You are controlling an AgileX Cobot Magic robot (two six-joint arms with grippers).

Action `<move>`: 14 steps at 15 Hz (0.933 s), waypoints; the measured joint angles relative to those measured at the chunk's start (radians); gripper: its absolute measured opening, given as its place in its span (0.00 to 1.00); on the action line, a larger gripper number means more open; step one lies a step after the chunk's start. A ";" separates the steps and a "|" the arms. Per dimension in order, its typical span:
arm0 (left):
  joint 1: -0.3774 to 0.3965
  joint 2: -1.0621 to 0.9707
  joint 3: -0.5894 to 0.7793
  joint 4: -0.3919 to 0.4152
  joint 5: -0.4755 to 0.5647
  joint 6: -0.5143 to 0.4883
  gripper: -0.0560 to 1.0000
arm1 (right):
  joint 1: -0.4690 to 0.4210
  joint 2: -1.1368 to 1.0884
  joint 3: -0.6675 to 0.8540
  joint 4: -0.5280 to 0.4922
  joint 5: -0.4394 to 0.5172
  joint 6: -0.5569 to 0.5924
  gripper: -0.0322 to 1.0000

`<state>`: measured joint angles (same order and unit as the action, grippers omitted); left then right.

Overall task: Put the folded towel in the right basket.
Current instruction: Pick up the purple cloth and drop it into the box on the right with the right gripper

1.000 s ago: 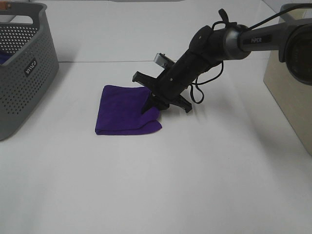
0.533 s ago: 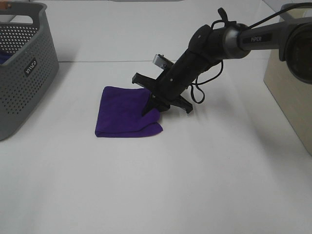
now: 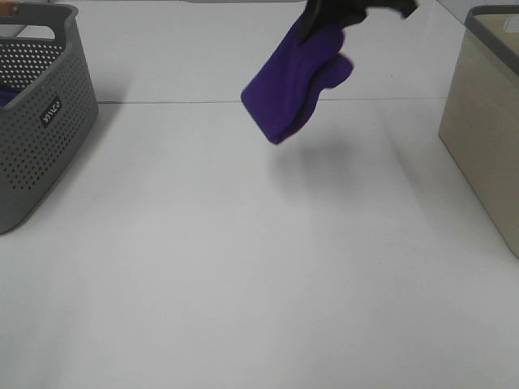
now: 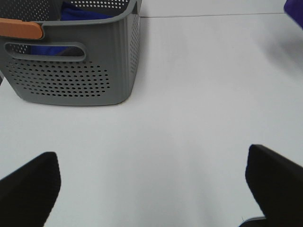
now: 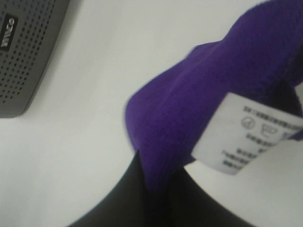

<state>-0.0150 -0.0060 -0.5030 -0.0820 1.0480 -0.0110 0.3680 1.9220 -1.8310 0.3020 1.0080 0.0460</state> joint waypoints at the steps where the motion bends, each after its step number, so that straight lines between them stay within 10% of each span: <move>1: 0.000 0.000 0.000 0.000 0.000 0.000 0.99 | -0.050 -0.066 0.000 -0.058 0.007 0.021 0.09; 9: 0.000 0.000 0.000 0.000 0.000 0.000 0.99 | -0.613 -0.211 0.000 -0.263 0.035 0.067 0.09; 14: 0.000 0.000 0.000 0.000 0.000 0.000 0.99 | -0.712 -0.172 0.000 -0.258 0.025 0.054 0.10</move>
<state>-0.0150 -0.0060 -0.5030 -0.0820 1.0480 -0.0110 -0.3440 1.7500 -1.8310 0.0440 1.0330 0.1000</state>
